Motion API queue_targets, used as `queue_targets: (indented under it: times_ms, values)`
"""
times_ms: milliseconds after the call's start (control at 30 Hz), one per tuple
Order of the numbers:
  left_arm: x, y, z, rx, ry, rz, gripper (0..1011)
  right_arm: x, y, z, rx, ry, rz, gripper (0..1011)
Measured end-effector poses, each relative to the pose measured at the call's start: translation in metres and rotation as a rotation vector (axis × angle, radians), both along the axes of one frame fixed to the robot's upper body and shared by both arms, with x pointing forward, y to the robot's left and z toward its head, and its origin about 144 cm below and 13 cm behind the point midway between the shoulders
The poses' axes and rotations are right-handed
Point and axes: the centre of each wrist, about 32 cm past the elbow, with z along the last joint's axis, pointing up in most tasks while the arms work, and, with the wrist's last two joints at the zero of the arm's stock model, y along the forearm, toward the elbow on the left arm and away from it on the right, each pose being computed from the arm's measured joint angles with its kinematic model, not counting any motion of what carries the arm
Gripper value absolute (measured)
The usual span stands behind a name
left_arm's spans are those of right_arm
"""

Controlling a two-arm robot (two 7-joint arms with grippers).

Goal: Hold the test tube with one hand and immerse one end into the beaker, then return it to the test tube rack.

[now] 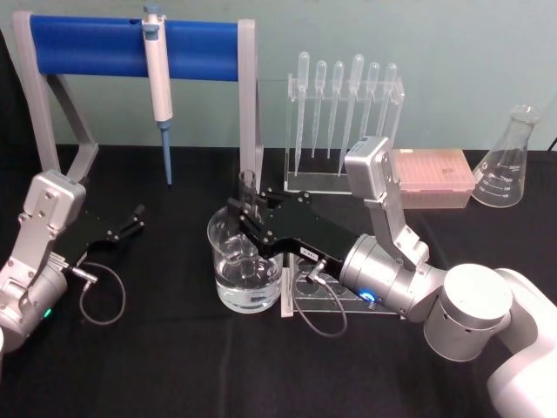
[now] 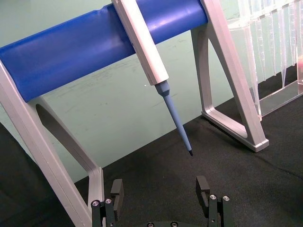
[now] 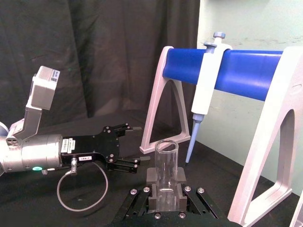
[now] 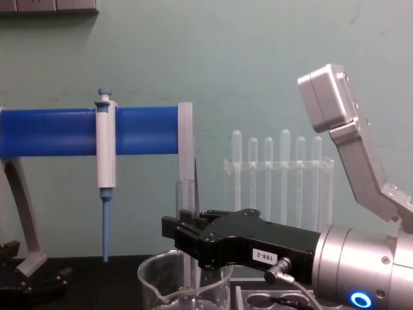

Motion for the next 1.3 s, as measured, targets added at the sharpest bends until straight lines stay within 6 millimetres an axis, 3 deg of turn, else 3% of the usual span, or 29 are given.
queue_targets:
  times_ms: [1300]
  values:
    - [0.0,0.0,0.0,0.0,0.0,0.0,1000,0.0,0.0,0.0,0.0,0.0,0.0,224]
